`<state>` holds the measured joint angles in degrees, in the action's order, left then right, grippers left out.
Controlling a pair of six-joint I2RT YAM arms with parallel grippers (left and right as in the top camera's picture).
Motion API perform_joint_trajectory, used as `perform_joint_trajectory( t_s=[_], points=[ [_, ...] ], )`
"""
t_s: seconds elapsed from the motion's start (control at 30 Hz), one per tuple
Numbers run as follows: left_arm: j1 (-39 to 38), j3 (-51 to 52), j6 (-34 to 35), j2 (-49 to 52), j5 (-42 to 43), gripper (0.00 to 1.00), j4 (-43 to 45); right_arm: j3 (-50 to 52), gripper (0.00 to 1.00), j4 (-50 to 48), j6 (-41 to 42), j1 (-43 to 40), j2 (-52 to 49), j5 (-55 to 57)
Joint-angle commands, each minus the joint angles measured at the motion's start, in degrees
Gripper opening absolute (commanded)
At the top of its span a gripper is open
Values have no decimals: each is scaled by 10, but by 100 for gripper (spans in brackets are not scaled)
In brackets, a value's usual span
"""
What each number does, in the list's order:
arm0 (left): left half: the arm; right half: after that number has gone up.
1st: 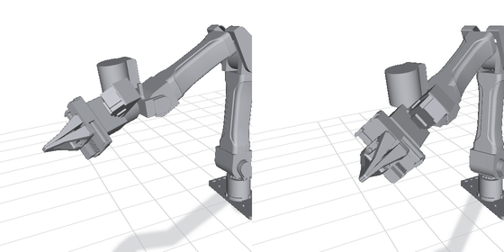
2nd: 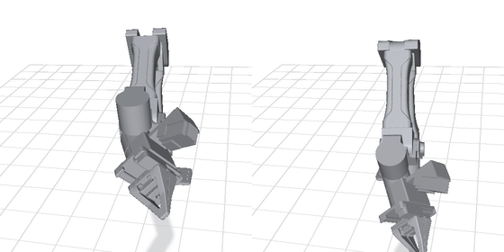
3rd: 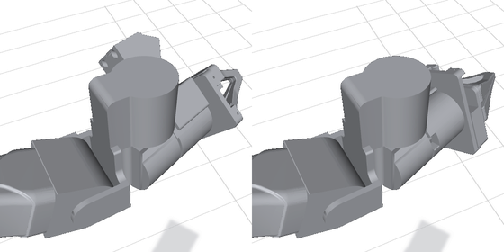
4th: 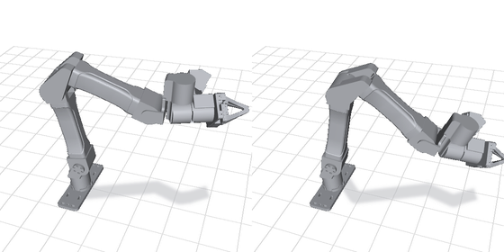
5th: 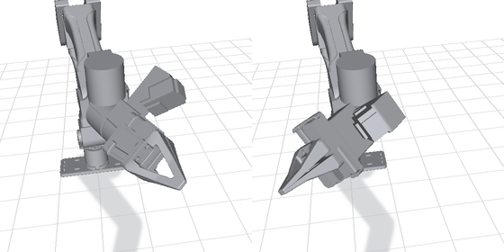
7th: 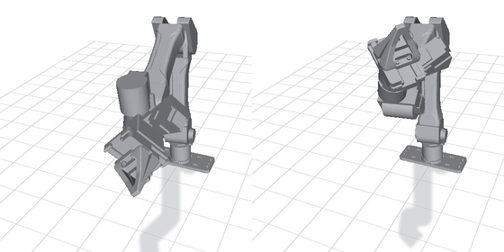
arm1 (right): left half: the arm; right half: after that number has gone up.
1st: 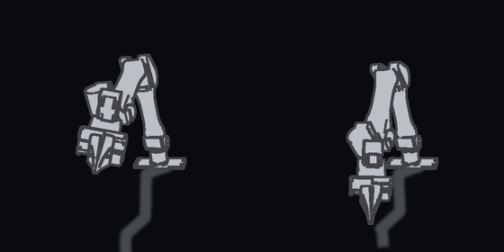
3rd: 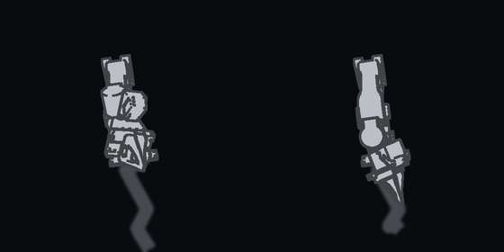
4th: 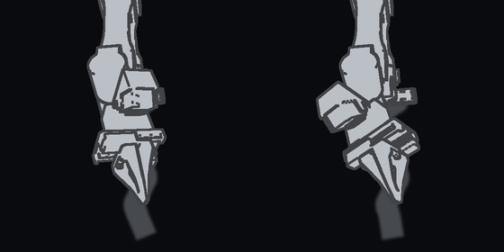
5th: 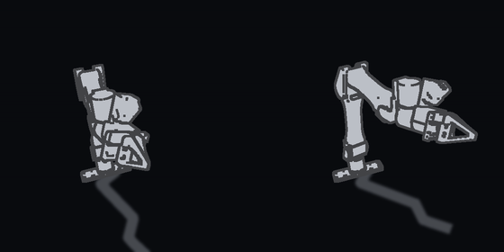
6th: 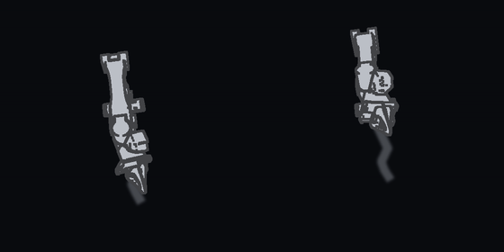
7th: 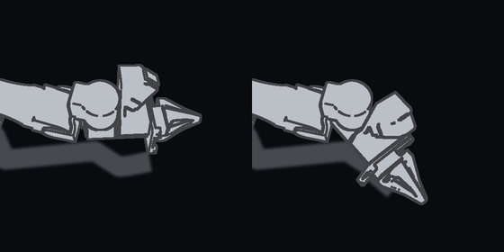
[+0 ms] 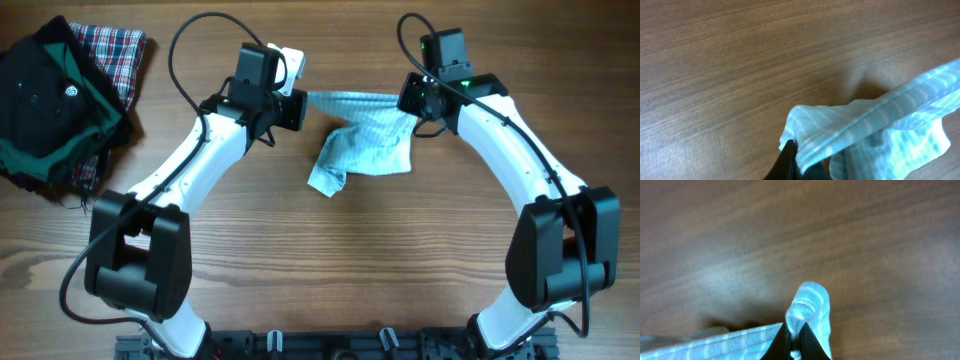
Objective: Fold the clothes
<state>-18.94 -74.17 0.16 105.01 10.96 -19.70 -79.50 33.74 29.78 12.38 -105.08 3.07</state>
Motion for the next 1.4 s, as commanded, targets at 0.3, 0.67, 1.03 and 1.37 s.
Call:
perform_joint_trajectory(
  t_s=[0.3, 0.67, 1.03, 1.37],
  points=[
    [1, 2, 5, 50, -34, 6, 63, 5, 4, -55, -14, -22, -24, 69],
    [1, 1, 5, 73, -36, 13, 120, 5, 4, -93, -15, -26, -87, 76],
    [2, 1, 5, 99, -85, 95, 157, 4, 97, -160, -58, -38, -107, 96],
    [1, -5, 34, 80, -77, 99, 78, -1, 99, -78, -64, -51, -56, 39]
  ],
)
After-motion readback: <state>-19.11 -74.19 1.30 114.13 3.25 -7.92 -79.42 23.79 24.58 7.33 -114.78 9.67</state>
